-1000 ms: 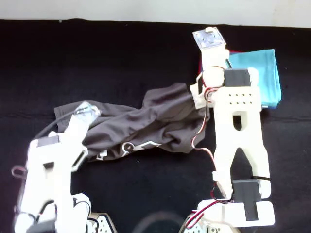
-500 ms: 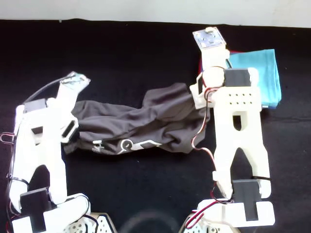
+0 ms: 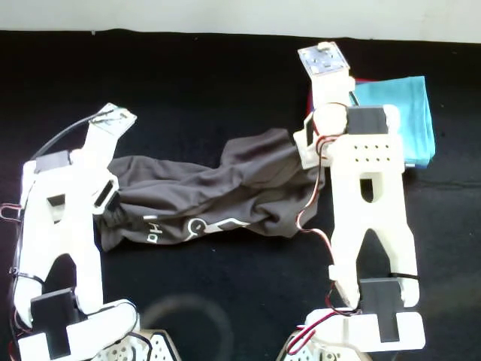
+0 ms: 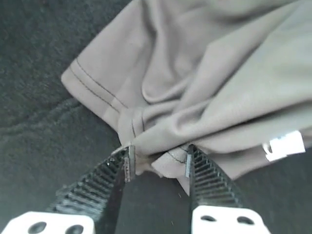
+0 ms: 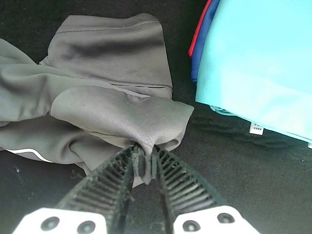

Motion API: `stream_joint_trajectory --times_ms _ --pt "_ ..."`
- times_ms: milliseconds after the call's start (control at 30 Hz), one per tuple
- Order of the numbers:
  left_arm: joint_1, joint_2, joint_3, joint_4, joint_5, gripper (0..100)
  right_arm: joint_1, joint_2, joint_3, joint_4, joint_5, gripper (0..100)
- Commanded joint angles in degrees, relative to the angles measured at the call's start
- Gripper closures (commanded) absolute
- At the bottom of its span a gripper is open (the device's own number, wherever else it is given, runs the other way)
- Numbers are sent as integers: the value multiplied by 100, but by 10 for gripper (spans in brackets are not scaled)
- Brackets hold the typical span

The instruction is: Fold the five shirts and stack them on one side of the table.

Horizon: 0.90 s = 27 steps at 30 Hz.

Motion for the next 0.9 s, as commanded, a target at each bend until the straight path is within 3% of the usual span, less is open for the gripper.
stream_joint_trajectory --times_ms 0,300,533,867 --pt "-22 -13 391 -668 18 818 48 -57 -259 31 -44 993" --pt "-22 -127 655 -1002 44 818 48 -57 -259 31 -44 993" --pt "4 -1033 -110 642 281 818 48 -48 -233 31 -44 993" --pt "127 -1780 75 1864 281 822 48 -22 -259 31 -44 993"
